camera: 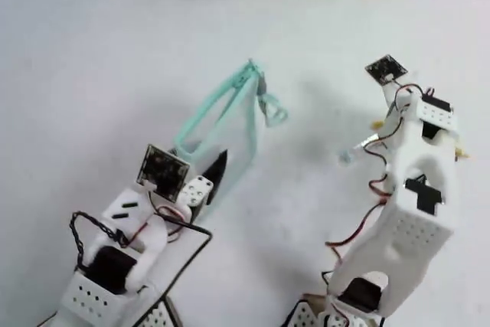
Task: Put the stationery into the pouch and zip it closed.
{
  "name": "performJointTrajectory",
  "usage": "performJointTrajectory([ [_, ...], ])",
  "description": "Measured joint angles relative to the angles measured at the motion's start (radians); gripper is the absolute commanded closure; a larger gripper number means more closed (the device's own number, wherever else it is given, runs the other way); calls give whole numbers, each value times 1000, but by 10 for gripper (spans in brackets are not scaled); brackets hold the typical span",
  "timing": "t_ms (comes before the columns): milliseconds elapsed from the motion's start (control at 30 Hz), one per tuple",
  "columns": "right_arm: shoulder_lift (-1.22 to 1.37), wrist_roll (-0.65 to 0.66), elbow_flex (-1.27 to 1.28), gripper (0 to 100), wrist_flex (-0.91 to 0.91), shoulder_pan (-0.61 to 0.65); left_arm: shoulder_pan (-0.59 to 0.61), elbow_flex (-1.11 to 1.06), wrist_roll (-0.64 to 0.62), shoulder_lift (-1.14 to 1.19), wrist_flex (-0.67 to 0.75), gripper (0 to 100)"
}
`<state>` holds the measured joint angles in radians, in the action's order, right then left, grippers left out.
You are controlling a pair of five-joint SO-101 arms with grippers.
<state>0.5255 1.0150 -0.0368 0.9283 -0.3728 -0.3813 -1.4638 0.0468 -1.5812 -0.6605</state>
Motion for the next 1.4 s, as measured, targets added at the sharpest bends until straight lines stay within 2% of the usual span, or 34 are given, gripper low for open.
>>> performJointTrajectory([
  [167, 68, 89, -84, 983, 51, -2, 0, 0, 0, 0, 0, 858],
  [667, 64, 97, -121, 981, 66, -12, 0, 0, -2, 0, 0, 858],
  [767, 23, 95, -117, 981, 129, -11, 0, 0, -2, 0, 0, 858],
  [1033, -275, 11, -114, 981, 292, 3, 0, 0, -2, 0, 0, 858],
  [1200, -433, -49, -114, 981, 414, 64, 0, 0, -2, 0, 0, 859],
  [1400, -543, -209, -114, 981, 529, 175, 0, 0, -2, 0, 0, 859],
])
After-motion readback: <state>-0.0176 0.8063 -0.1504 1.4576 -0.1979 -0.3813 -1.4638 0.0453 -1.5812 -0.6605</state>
